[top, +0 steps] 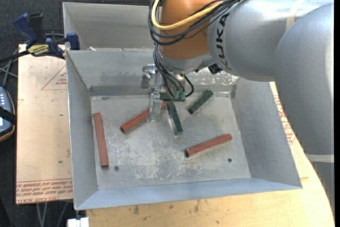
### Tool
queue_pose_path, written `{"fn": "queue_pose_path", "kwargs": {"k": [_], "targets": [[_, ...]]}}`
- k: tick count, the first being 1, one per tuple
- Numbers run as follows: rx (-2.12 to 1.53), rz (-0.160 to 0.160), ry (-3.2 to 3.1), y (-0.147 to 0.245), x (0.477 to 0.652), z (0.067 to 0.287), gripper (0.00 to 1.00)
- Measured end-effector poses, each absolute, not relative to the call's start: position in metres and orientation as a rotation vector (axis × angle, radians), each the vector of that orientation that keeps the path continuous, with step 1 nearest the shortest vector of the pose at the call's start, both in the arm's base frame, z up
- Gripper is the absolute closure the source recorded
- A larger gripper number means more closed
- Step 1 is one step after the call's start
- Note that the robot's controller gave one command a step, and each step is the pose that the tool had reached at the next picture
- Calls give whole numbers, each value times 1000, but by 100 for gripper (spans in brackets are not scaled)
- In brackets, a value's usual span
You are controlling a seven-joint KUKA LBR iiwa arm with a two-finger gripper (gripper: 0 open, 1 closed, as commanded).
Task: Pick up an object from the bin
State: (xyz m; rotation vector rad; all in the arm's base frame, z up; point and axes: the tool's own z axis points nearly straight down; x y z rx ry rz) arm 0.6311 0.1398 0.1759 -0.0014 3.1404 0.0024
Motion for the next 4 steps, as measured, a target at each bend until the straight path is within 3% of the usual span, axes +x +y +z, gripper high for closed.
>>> {"fn": "queue_pose_path", "kwargs": {"k": [1, 2, 4], "targets": [[-158, 4, 3129, 134, 634, 151, 0], [-524, 2, 3096, 110, 640, 69, 0], [-524, 3, 3095, 111, 641, 69, 0]]}}
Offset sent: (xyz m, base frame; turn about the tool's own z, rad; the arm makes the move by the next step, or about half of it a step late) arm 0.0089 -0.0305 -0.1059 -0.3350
